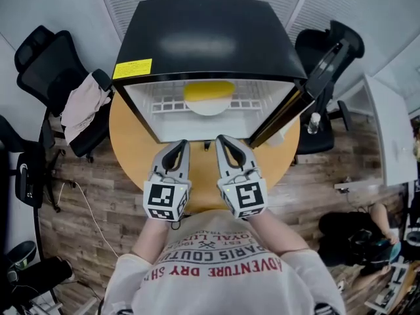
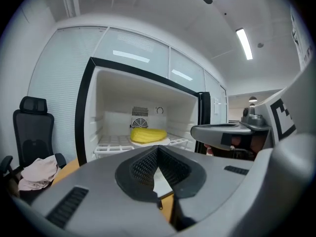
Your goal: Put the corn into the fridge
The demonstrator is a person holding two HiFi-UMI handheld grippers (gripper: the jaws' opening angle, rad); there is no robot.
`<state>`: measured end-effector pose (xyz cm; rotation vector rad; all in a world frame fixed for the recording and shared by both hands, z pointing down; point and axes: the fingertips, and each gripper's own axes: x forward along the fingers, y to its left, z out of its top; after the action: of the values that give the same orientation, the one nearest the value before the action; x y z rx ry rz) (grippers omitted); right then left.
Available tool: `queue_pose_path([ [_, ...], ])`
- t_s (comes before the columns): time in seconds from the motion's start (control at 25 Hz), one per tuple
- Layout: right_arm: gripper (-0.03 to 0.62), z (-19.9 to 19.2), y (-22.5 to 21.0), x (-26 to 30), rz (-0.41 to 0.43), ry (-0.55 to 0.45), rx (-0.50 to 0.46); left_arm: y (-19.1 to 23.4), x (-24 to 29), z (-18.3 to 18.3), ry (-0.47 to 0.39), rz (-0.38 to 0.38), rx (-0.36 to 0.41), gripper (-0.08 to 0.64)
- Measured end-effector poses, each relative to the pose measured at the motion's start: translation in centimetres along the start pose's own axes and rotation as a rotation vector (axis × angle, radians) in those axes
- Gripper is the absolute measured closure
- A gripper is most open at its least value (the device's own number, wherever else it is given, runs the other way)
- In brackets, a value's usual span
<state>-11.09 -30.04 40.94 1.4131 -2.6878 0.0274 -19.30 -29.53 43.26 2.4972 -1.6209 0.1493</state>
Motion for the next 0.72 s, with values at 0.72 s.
queue_pose_path([
  [0.72,0.563,-0.3,-0.9,-0.4,0.034,0.079,0.121,-1.1,-0.8,2.1,-0.032,0.010,0.034,0.535],
])
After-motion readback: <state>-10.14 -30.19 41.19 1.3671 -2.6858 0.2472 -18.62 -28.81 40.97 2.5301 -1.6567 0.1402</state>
